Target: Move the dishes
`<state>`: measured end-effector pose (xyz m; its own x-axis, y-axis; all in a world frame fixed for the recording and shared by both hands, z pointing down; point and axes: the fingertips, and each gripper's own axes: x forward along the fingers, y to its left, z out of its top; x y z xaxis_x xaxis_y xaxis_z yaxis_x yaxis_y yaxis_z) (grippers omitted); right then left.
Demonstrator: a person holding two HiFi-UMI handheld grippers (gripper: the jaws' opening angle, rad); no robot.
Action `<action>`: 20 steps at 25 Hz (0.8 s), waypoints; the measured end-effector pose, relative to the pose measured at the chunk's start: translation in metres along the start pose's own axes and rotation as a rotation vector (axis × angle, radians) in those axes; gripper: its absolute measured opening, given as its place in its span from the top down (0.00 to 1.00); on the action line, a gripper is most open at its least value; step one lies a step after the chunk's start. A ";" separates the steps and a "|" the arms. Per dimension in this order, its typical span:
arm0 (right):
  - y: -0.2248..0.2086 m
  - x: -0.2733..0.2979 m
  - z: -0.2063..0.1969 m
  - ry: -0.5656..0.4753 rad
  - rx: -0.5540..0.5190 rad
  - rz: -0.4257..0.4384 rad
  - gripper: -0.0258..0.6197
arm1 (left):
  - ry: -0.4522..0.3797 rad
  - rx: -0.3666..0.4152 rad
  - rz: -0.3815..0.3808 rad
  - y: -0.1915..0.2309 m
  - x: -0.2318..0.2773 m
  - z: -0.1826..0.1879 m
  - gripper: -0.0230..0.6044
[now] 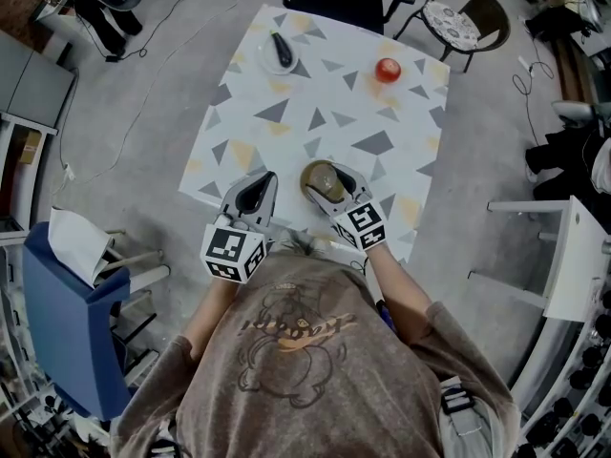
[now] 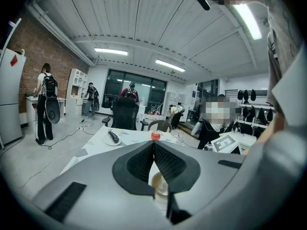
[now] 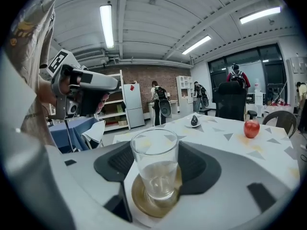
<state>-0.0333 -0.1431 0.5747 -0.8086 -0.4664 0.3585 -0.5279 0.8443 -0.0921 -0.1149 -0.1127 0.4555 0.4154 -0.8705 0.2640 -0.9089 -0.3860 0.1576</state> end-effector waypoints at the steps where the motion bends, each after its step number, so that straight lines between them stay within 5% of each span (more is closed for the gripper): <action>1: -0.001 -0.001 0.004 -0.006 0.000 -0.001 0.52 | -0.001 -0.001 -0.002 0.000 0.001 0.001 0.93; 20: -0.066 -0.048 0.088 -0.086 0.031 -0.160 0.52 | -0.028 0.000 -0.091 -0.021 0.033 0.015 0.93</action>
<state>0.0175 -0.2001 0.4822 -0.7319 -0.6164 0.2905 -0.6585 0.7494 -0.0689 -0.0823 -0.1383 0.4465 0.4949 -0.8401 0.2222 -0.8677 -0.4637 0.1793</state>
